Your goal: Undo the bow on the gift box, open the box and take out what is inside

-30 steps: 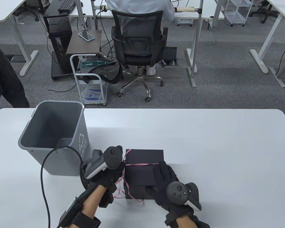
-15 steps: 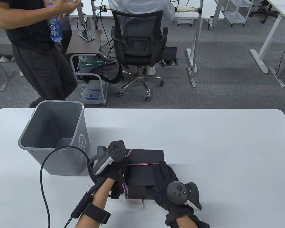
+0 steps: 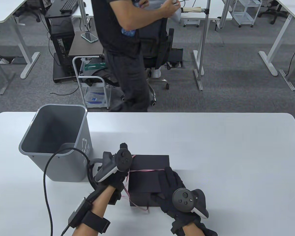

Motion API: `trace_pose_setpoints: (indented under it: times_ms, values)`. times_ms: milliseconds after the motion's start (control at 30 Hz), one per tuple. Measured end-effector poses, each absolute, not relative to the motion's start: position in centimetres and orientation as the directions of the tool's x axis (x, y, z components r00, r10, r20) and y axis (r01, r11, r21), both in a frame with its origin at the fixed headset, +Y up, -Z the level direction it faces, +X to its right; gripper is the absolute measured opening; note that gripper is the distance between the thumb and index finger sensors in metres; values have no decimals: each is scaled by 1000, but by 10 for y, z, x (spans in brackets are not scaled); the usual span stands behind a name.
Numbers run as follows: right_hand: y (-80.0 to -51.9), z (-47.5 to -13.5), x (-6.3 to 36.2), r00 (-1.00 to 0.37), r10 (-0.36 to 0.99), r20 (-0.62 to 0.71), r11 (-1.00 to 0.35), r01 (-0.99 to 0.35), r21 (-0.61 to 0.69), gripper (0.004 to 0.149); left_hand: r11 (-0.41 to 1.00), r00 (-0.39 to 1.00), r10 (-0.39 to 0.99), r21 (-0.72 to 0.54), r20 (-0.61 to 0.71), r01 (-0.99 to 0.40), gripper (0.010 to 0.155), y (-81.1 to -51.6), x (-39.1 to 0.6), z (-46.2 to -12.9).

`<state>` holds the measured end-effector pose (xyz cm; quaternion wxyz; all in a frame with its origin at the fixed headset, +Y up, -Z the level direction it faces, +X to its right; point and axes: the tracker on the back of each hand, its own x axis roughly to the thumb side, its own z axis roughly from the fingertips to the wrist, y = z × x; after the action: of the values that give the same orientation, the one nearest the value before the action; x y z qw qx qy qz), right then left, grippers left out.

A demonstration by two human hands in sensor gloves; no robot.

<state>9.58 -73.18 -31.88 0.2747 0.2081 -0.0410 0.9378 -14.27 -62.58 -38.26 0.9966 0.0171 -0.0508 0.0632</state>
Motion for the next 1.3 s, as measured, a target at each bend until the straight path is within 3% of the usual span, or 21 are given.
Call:
trace_pose_setpoints:
  times_ms: [567,667,867,933,1033,1200,1300]
  values:
    - [-732,-319,96,-762,502,409,-844,-534,42,90,944,992,23,325,123,-62,72,-570,-155,-332]
    - [-732,-319,96,-761,504,408,-844,-535,44,89,958,993,-16,286,120,-19,73,-565,-157,-329]
    - [-731,-319,96,-763,504,406,-844,-534,43,90,991,954,104,56,281,-124,58,-573,-164,-341]
    - [-732,-319,96,-763,503,406,-845,-533,43,89,997,965,76,-15,252,-75,51,-577,-161,-345]
    - [-732,-319,96,-763,502,407,-845,-533,44,89,991,980,-91,-78,177,106,45,-585,-155,-348]
    - [-732,-319,96,-763,502,406,-845,-533,44,90,974,984,-113,-179,138,137,42,-594,-151,-355]
    - [-732,-319,96,-763,502,407,-845,-532,44,89,976,979,-173,-112,105,185,44,-594,-150,-354]
